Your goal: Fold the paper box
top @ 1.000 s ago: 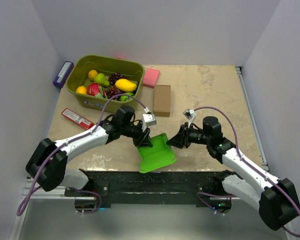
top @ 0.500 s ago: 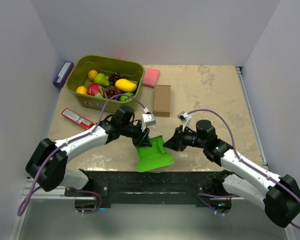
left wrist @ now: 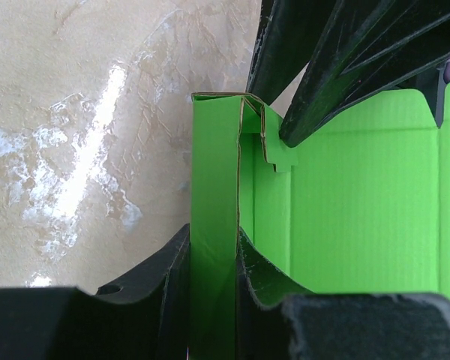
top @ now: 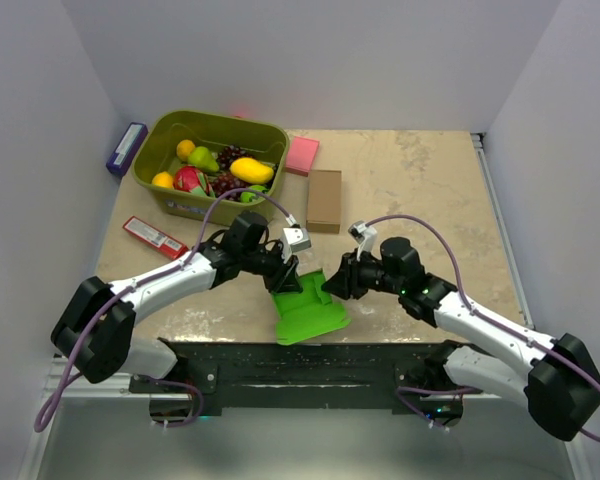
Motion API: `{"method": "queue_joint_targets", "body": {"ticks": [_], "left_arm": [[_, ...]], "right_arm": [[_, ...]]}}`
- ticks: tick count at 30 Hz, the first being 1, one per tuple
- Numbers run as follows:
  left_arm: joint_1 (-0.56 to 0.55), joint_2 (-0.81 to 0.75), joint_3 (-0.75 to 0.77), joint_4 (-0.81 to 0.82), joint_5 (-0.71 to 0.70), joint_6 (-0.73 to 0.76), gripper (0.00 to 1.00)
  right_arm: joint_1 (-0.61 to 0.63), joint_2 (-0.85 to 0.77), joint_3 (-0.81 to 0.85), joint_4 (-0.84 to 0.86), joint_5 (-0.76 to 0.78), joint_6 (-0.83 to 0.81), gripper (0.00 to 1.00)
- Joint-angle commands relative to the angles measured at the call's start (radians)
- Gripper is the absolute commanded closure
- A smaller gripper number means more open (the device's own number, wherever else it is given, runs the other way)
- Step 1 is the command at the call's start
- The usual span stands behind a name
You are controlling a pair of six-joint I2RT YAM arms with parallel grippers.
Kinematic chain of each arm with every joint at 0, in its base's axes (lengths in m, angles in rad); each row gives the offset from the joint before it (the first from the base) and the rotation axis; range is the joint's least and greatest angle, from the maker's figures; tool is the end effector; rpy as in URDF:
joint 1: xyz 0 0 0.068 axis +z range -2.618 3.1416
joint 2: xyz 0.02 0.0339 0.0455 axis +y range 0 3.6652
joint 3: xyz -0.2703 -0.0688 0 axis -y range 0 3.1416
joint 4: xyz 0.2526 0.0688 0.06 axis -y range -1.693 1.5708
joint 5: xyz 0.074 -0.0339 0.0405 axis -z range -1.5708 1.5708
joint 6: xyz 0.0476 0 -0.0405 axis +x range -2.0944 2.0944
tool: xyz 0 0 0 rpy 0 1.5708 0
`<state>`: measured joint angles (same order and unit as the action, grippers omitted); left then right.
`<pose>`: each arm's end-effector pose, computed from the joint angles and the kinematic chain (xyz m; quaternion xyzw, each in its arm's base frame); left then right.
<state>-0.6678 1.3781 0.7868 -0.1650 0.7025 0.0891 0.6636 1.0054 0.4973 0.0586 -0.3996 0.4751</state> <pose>0.2100 -0.2048 0.2121 0.4452 0.7508 -0.4089 0.2663 0.1707 0.1570 0.2201 -0.1832 0.8164 0.4225 0.3483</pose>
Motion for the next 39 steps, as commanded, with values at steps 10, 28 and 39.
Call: {"method": "queue_joint_targets", "body": {"ticks": [10,28,39], "left_arm": [[-0.021,-0.045,0.0,0.061,0.107,-0.009,0.9],[-0.042,0.015,-0.008,0.081,0.098,-0.037,0.92],[-0.117,0.173,0.035,0.002,-0.199,-0.04,0.92]], "right_arm": [[0.04,0.035,0.018,0.059,0.165,-0.064,0.75],[0.102,0.156,0.04,0.133,0.335,-0.038,0.86],[0.117,0.335,0.087,0.072,0.392,-0.023,0.9]]}}
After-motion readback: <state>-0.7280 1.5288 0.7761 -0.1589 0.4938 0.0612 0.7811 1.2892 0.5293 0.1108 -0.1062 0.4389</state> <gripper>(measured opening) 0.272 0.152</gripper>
